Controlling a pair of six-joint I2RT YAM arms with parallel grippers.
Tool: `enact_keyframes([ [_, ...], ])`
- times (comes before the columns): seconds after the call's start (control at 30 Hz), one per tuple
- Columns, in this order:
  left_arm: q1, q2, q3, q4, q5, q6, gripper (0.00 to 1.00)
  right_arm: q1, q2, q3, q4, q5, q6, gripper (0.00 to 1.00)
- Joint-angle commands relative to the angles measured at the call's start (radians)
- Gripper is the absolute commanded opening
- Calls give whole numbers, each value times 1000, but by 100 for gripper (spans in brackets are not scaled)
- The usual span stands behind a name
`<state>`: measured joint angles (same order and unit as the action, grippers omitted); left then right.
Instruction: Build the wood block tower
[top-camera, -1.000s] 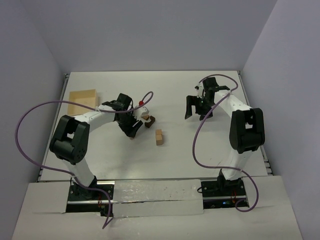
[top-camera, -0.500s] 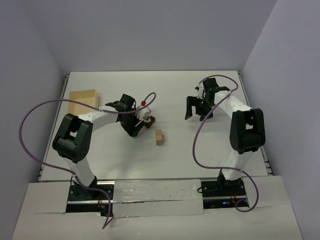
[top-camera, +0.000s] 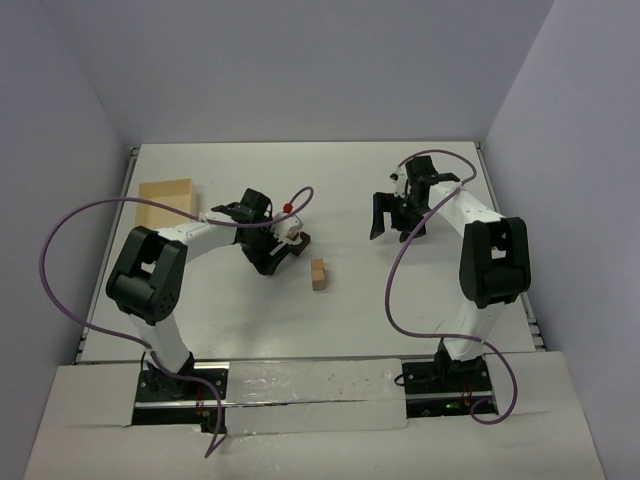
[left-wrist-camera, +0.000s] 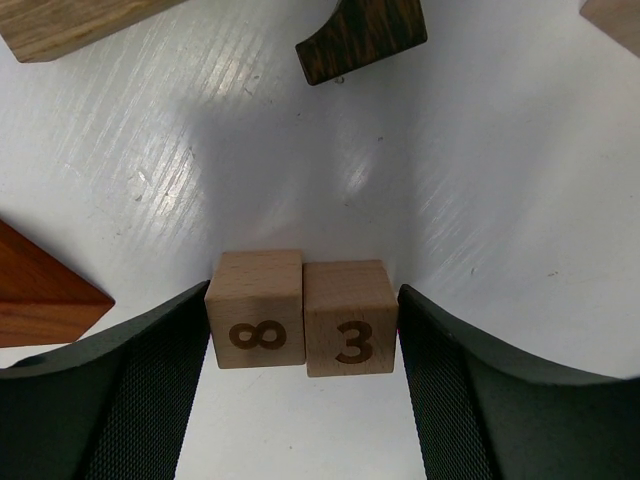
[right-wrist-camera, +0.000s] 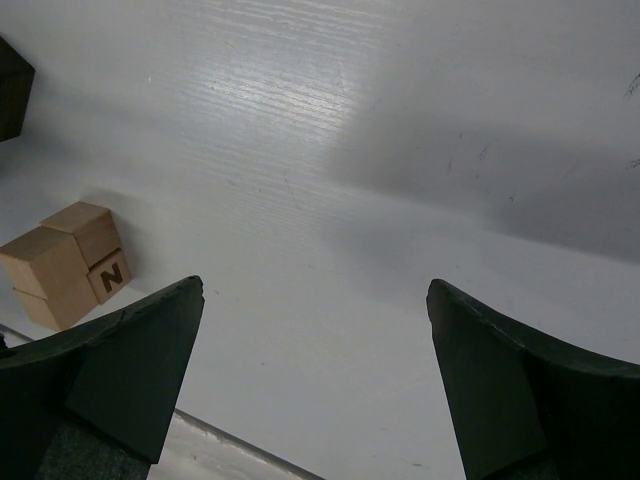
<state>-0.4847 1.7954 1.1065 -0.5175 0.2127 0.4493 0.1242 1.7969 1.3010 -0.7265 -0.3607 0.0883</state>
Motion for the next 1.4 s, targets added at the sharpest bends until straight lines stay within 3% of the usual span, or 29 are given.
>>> enact_keyframes([
  [0.0,-5,-10,-12,-48,20,32,82,-8,-52,3,16,-10,-2,100],
  [0.17,-4,-11,-13,-82,46,70,87,-8,-51,2,15,-13,-4,100],
  [0.3,-5,-2,-6,-89,53,92,86,-8,-51,1,16,-14,-5,100],
  [0.93,-2,63,66,-134,57,120,53,-10,-53,2,16,-6,1,100],
  [1.1,-2,48,83,-143,67,121,47,-10,-53,1,15,-4,-1,100],
  [1.2,-2,31,126,-181,77,120,39,-9,-54,-2,15,-4,-2,100],
  [1.37,-4,-40,223,-264,93,128,36,-9,-53,-1,15,-3,-2,100],
])
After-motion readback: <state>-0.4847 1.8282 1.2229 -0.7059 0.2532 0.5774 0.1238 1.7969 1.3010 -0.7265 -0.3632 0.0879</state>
